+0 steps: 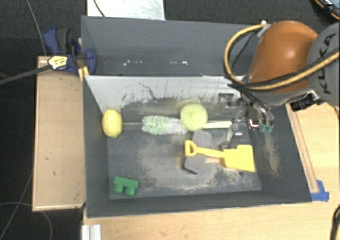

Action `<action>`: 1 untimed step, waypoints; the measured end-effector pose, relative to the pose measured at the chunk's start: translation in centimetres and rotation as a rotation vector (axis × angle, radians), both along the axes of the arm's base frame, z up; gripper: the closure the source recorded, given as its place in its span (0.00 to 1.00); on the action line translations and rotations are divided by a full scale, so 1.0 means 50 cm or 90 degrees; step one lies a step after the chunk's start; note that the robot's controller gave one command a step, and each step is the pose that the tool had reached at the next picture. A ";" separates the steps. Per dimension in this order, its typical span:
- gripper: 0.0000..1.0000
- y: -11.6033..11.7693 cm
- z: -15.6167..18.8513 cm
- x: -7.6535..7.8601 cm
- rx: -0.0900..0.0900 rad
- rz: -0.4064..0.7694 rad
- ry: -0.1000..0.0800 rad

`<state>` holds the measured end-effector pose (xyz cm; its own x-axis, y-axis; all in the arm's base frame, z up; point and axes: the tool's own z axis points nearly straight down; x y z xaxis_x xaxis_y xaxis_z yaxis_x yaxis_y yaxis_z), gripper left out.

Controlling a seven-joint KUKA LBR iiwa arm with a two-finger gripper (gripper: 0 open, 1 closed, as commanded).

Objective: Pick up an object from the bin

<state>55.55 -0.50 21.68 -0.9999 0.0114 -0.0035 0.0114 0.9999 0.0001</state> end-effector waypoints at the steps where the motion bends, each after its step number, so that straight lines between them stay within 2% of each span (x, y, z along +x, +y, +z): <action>1: 0.00 0.000 0.000 0.000 0.000 0.000 0.000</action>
Offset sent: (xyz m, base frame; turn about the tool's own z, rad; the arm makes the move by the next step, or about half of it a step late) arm 0.0042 -0.0199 -0.0103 0.0362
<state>55.55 -0.50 21.68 -0.9999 0.0113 -0.0035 0.0113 0.9999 0.0001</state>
